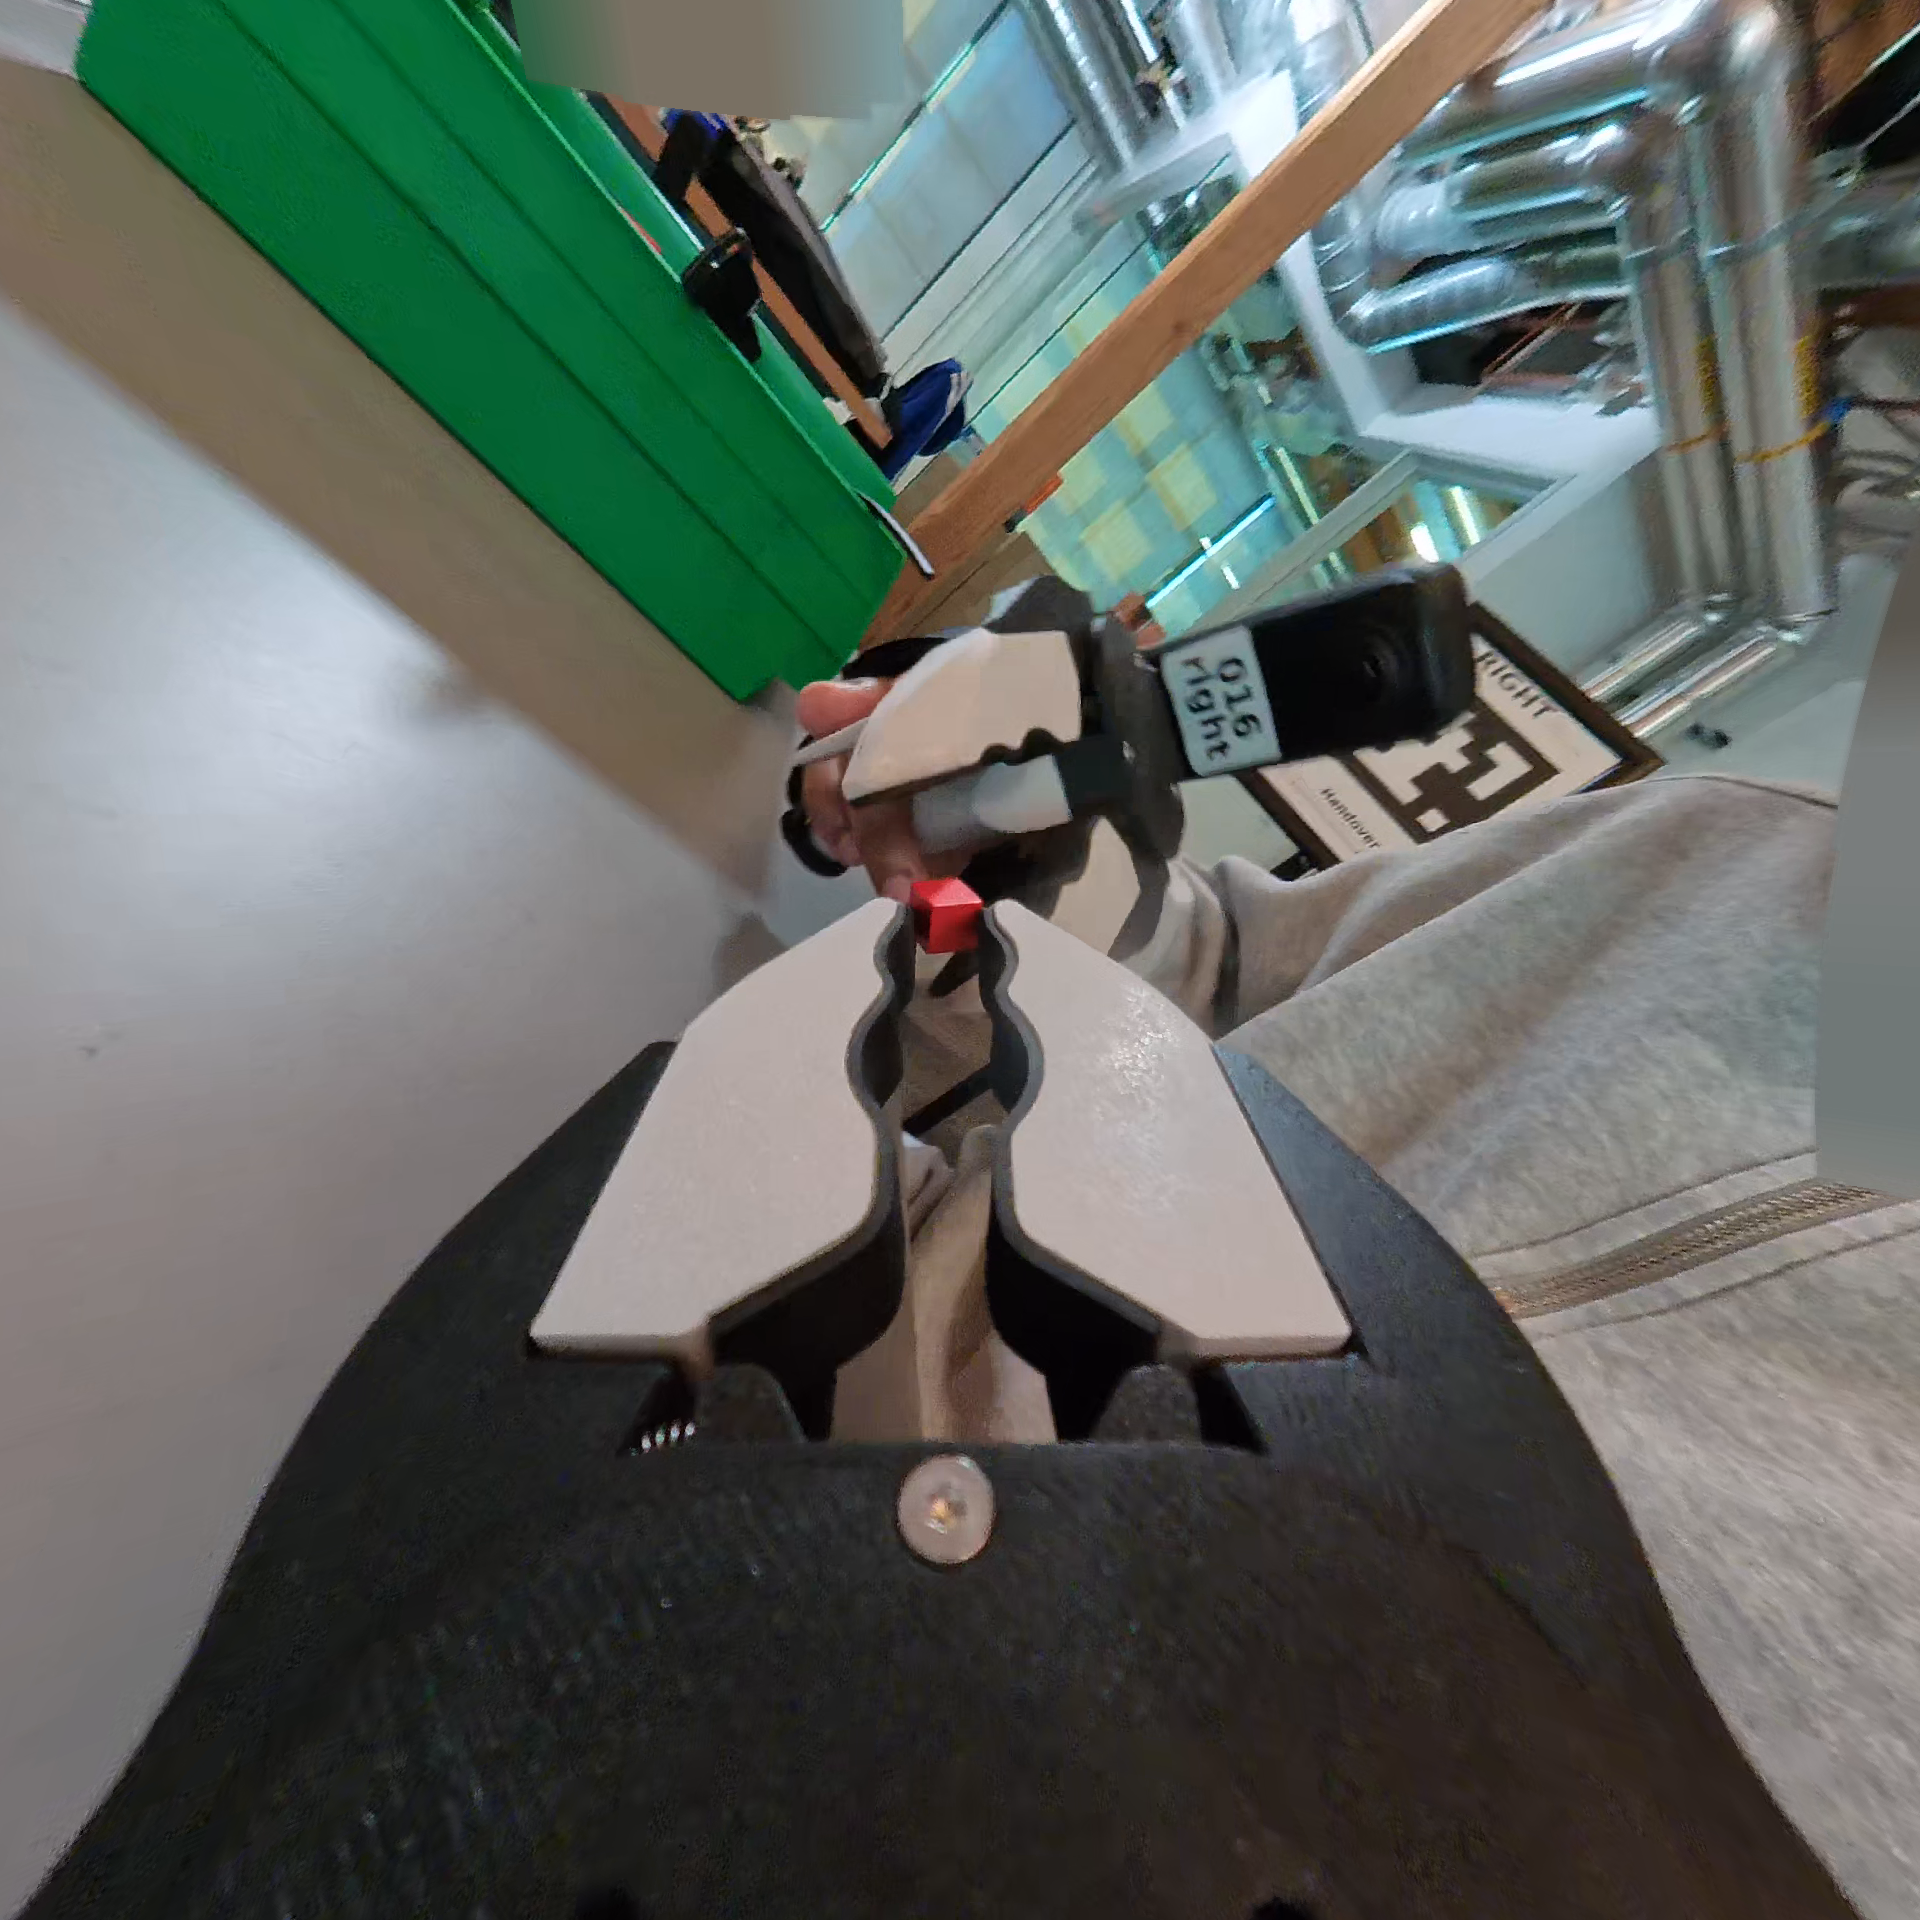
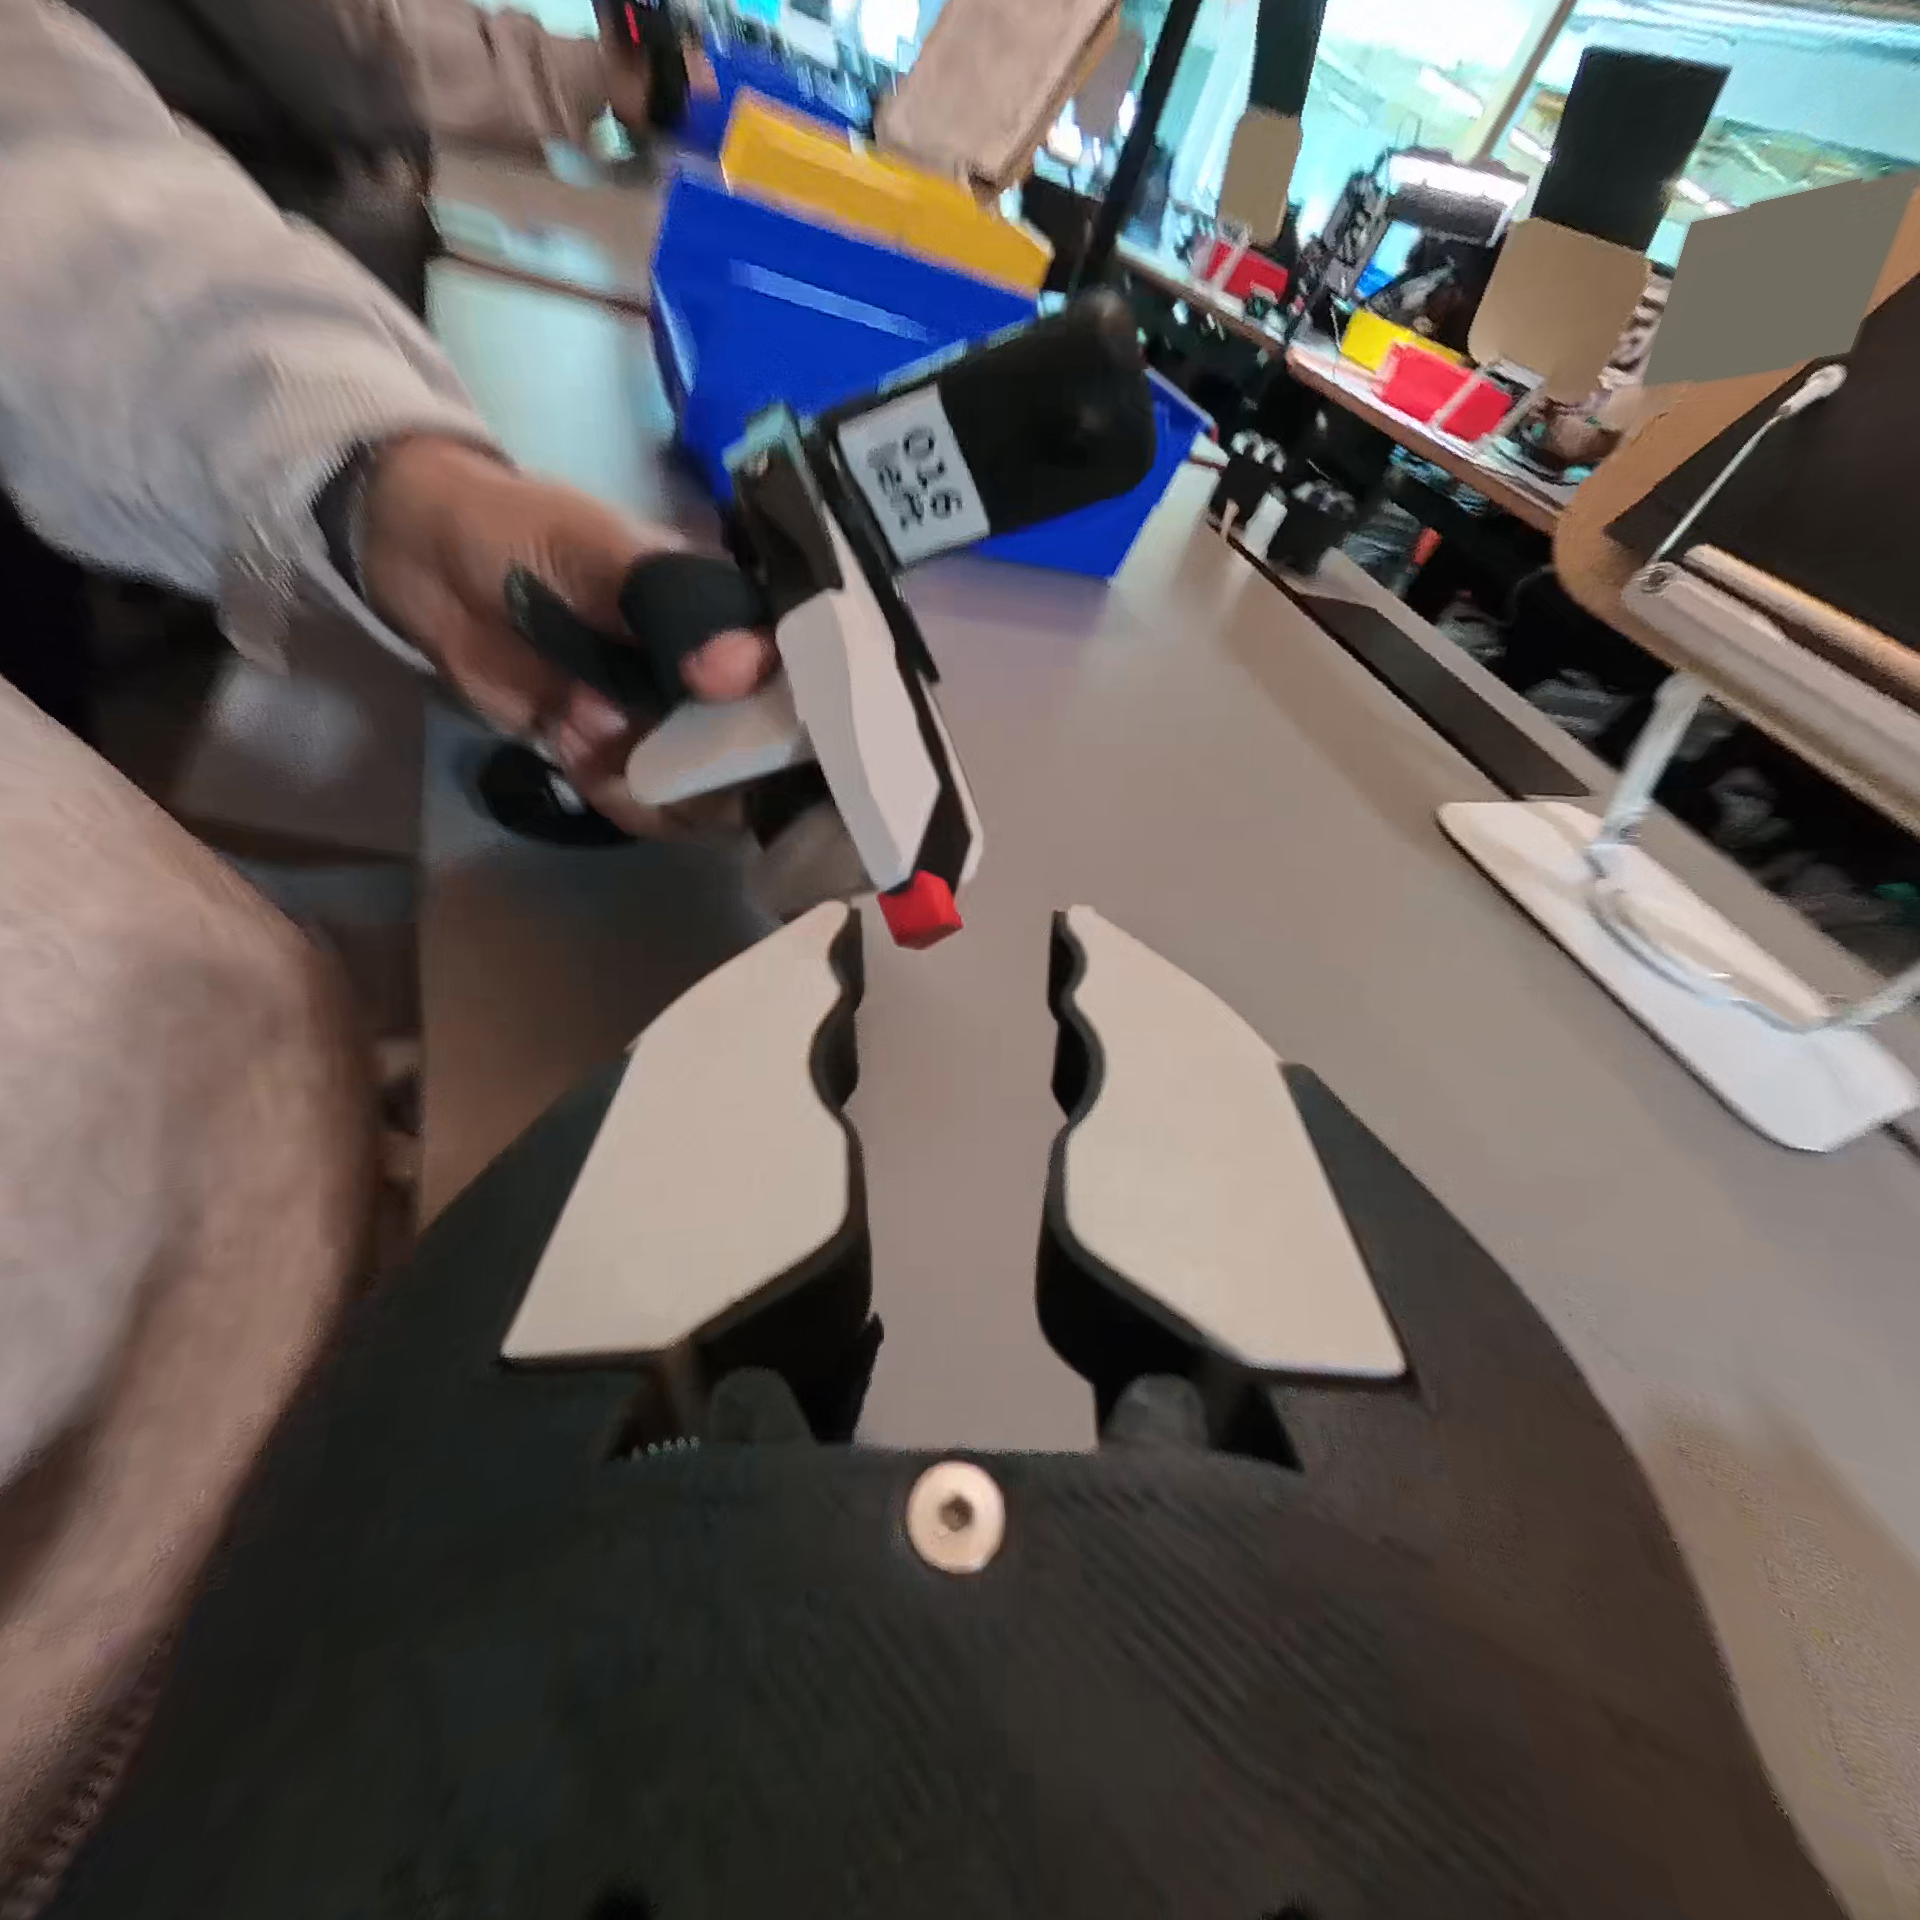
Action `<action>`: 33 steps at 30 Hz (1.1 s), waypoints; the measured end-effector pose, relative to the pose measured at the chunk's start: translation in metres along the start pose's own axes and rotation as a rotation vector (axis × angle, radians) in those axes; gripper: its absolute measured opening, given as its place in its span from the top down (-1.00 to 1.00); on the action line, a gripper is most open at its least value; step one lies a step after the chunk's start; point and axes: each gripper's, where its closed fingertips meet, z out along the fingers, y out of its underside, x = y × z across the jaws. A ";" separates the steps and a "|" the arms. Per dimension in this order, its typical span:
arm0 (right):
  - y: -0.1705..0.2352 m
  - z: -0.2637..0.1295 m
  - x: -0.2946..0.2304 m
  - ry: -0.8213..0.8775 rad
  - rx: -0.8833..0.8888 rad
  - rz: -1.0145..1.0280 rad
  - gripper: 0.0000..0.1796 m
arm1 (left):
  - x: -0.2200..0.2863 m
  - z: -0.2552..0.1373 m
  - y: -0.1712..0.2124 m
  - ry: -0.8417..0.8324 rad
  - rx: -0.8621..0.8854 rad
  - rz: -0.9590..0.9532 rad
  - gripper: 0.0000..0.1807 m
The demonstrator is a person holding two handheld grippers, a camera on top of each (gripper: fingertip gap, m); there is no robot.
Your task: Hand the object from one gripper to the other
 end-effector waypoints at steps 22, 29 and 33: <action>-0.025 -0.013 -0.008 -0.385 0.269 0.702 0.84 | 0.025 0.001 -0.005 0.135 0.043 0.047 0.89; -0.025 -0.015 -0.007 -0.374 0.260 0.682 0.88 | 0.026 0.002 -0.005 0.129 0.043 0.060 0.89; -0.026 -0.017 -0.002 -0.351 0.272 0.692 0.88 | 0.023 0.002 -0.006 0.100 0.062 0.071 0.84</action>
